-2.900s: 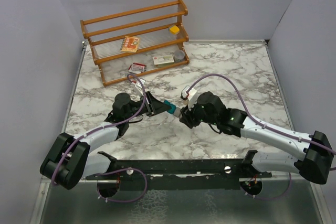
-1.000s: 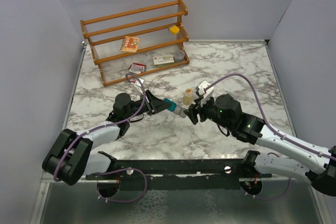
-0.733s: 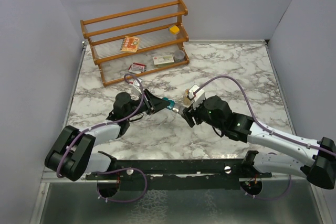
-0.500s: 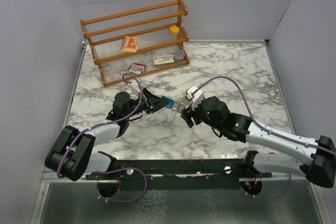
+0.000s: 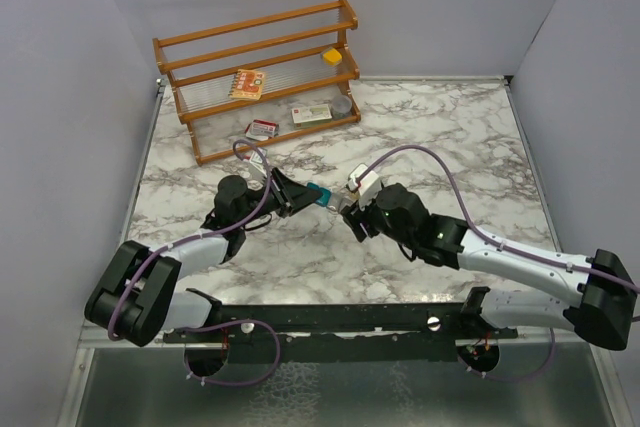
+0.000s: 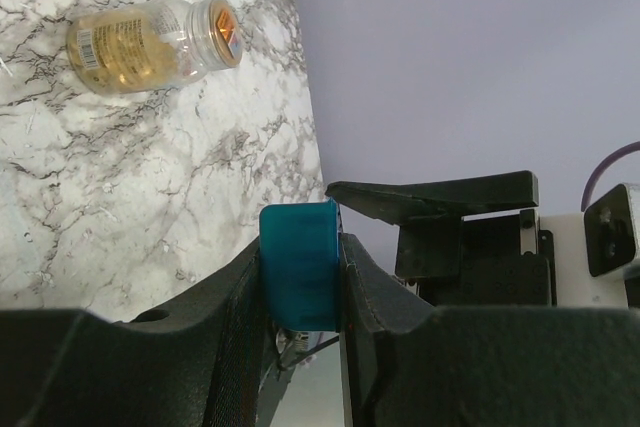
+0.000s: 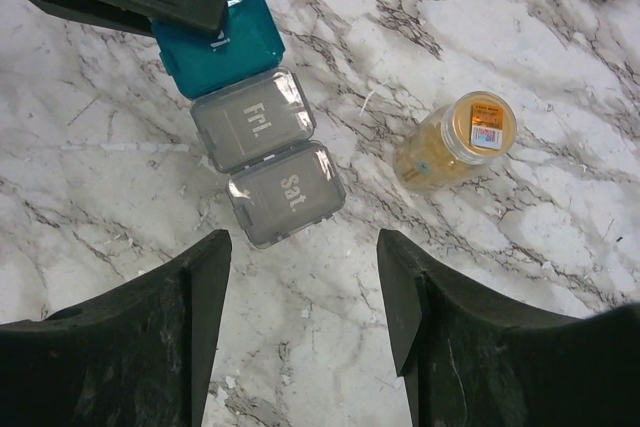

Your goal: Sort the pills into containers

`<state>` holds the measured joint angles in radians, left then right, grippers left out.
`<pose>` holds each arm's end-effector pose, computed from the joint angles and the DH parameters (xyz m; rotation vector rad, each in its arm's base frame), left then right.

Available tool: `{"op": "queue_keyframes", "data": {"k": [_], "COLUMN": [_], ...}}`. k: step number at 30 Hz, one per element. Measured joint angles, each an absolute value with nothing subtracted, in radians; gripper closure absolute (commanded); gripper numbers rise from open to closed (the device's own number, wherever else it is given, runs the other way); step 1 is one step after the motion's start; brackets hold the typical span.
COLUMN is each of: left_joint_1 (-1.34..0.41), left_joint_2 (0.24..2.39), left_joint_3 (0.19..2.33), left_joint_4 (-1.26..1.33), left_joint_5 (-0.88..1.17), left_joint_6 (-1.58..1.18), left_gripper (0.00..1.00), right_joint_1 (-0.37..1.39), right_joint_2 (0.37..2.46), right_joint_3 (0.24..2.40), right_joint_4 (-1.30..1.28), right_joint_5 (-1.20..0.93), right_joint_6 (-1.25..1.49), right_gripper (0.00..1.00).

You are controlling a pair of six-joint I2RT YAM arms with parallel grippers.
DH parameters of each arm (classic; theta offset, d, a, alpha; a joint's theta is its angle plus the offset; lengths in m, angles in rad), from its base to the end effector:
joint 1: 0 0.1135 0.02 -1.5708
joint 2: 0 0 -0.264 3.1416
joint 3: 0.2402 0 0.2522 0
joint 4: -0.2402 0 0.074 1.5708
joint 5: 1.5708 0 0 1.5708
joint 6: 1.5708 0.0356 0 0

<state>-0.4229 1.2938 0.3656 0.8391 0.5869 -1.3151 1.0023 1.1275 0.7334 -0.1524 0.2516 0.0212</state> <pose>0.2161 -0.1189 0.1981 -0.3495 1.9602 -1.7149 0.1413 0.2048 0.2569 -0.8626 1.9339 0.3486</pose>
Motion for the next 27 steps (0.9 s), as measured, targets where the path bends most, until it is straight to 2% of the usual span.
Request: {"op": "queue_keyframes", "data": {"k": [18,23,27], "left_joint_1": [-0.422,-0.421,-0.419], "left_joint_2": [1.278,1.265,1.254], "left_joint_3": [0.351,0.344,0.340], "left_joint_4": [0.840,0.840,0.841], "left_joint_5": [0.587,0.586,0.586], "left_joint_6": [-1.314,-1.314,-1.315], "left_gripper": [0.92,0.92,0.92], "right_joint_1": [1.007,1.009,1.013], "right_joint_2": [1.105,1.106,1.113], "right_joint_3": [0.733,0.733,0.734], "right_joint_4": [-0.146,-0.133,-0.118], "right_joint_5": [0.281,0.285,0.294], "right_joint_6": [0.021,0.021,0.019], "right_gripper": [0.44,0.50,0.59]}}
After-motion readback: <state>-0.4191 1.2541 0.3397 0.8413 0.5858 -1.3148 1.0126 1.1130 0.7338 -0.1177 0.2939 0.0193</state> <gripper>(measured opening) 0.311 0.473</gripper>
